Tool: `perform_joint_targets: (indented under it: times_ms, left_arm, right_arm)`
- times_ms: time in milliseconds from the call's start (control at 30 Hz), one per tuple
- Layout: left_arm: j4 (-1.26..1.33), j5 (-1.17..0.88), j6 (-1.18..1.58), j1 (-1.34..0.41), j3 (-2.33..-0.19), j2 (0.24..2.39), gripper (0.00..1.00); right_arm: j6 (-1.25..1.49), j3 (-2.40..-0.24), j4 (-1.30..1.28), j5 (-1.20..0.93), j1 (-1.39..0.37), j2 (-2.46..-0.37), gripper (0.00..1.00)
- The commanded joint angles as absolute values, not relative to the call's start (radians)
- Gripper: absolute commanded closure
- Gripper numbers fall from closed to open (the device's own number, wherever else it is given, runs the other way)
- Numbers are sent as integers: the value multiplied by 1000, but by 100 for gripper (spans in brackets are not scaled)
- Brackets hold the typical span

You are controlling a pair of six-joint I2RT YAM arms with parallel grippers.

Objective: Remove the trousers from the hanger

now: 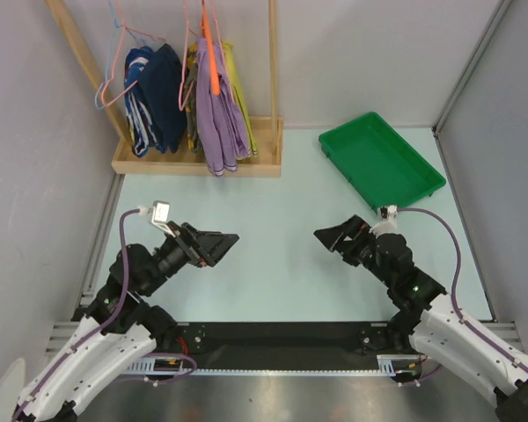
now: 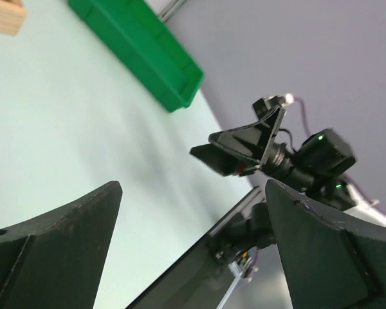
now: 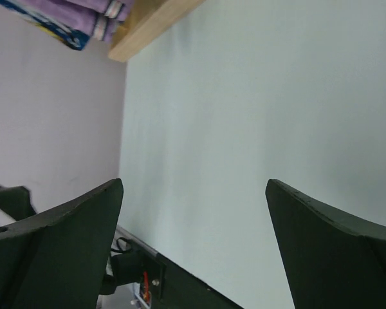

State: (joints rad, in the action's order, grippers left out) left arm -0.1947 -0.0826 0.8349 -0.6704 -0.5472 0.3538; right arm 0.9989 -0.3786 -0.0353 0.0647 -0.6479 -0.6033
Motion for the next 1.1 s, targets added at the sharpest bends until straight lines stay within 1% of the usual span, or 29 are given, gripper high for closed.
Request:
perform_joint_targets:
  times_ms: [0,67,167,333,467,600,667,700,733,767,800,833,967,1033,1067]
  left_arm:
    - [-377,-92,707,-673,-647,377,0]
    - [-339,-115,701,-673,-646,370,0]
    - [-337,-129,690,-673,-669,388,0]
    - [-419,-137,624,-673,-816,532,0]
    - [-465,-124,568,-673,-952,633,0]
    - [-509,-84,519,-673,-1150,738,1]
    - [-518,-77,482,-673,-1224,811,3]
    - [-531,-66,471,-673,-1305,836,4]
    - [-532,-60,457,-673,-1342,860,6]
    - [-538,-32,439,-673,-1383,918,7]
    - [-566,-14,433,-672,-1472,945,8]
    - [-577,-3,420,-672,-1517,977,9]
    - [-632,61,359,-664,-1789,1162,11]
    - [-650,63,347,-651,-1879,1224,12]
    - [-675,54,342,-629,-1973,1265,13]
  right_arm:
    - [966,-459,-257,144,-638,-615,0]
    - [962,-505,-355,169,-637,-603,0]
    - [934,-543,-431,163,-635,-575,0]
    - [927,-580,-534,135,-626,-546,0]
    - [868,-595,-560,103,-609,-534,0]
    - [819,-632,-601,75,-595,-572,0]
    - [808,-649,-610,55,-595,-586,0]
    - [805,-670,-627,55,-595,-591,0]
    - [801,-679,-633,55,-595,-598,0]
    - [796,-689,-641,55,-594,-598,0]
    - [782,-696,-652,54,-595,-597,0]
    - [775,-715,-660,51,-595,-597,0]
    - [730,-756,-692,32,-595,-607,0]
    - [706,-782,-706,18,-597,-629,0]
    - [700,-790,-709,11,-595,-635,0]
